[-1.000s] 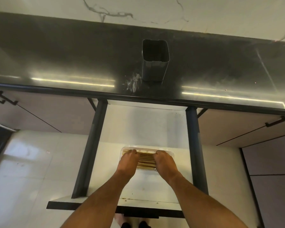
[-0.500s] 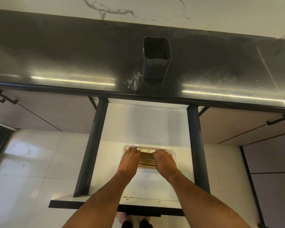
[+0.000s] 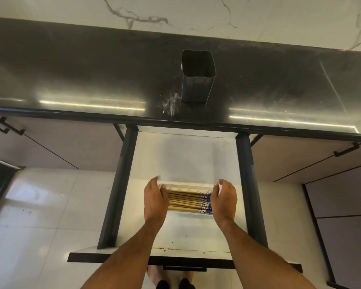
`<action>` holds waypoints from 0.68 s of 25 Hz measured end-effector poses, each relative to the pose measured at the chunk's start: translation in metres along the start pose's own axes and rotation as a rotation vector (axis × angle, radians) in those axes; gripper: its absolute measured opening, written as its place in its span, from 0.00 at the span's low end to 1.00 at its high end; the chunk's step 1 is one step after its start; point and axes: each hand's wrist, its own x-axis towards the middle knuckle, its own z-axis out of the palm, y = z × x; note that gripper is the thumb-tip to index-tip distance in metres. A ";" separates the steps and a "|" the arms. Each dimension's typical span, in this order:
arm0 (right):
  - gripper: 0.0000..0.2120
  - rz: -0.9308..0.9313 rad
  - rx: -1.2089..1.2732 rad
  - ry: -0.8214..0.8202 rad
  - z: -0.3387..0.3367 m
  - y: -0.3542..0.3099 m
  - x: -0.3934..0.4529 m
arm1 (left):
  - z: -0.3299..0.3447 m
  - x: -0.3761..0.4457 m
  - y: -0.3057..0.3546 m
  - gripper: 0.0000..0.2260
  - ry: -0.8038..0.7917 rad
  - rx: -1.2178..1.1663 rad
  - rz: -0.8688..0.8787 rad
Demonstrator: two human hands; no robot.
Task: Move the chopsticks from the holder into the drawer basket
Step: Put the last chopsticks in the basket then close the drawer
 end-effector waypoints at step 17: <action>0.19 0.484 0.048 -0.142 0.012 0.016 0.011 | 0.007 0.008 -0.017 0.13 0.051 -0.058 -0.236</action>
